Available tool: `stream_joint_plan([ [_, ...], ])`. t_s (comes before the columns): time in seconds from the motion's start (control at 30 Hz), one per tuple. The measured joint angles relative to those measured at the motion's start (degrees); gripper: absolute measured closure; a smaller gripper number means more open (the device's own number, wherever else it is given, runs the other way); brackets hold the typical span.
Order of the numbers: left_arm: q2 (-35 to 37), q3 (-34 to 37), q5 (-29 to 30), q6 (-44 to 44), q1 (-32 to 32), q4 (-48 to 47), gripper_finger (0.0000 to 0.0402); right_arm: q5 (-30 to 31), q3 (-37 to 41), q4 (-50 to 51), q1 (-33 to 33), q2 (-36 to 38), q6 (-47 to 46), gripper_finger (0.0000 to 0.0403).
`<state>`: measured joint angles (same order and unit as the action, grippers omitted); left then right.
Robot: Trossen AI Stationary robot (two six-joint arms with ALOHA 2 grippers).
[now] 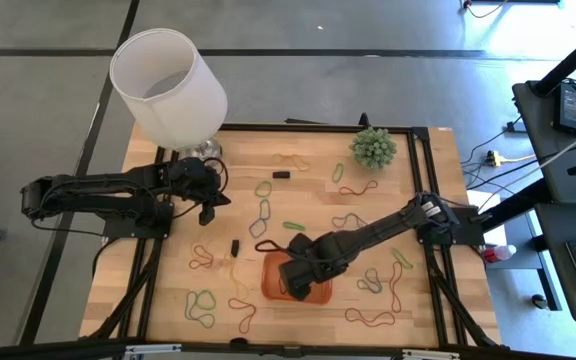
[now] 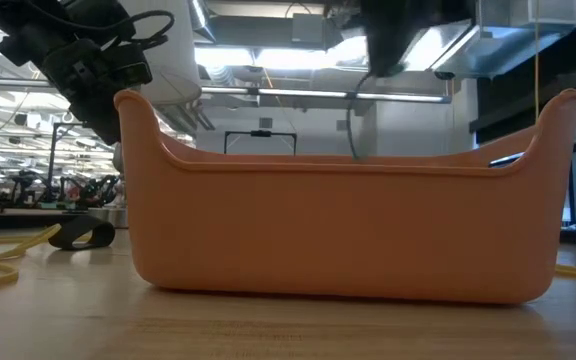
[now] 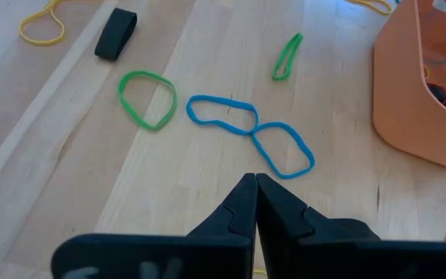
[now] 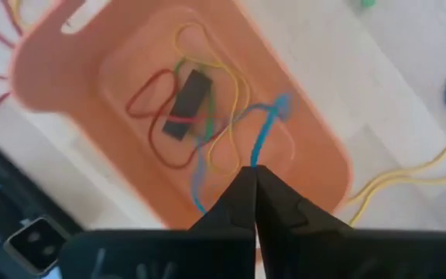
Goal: Pick and place rubber bands into bin
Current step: Put the blue rubber band into the orange bin, then put the yellow rubber band into the orange bin
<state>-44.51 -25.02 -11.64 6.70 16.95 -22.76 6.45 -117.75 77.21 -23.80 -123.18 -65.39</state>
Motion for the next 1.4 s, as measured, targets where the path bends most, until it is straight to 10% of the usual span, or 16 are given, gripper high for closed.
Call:
stream_joint_plan([
  [0.83, 0.0, 0.0, 0.0, 0.0, 0.0, -0.9, 0.04, -5.5, 20.4, -23.8, 1.4, -2.3, 1.1, 0.04],
  [1.4, 0.0, 0.0, 0.2, 0.0, 0.0, -0.9, 0.0396, -7.7, 20.1, -25.8, 1.4, -2.3, 1.4, 0.0289],
])
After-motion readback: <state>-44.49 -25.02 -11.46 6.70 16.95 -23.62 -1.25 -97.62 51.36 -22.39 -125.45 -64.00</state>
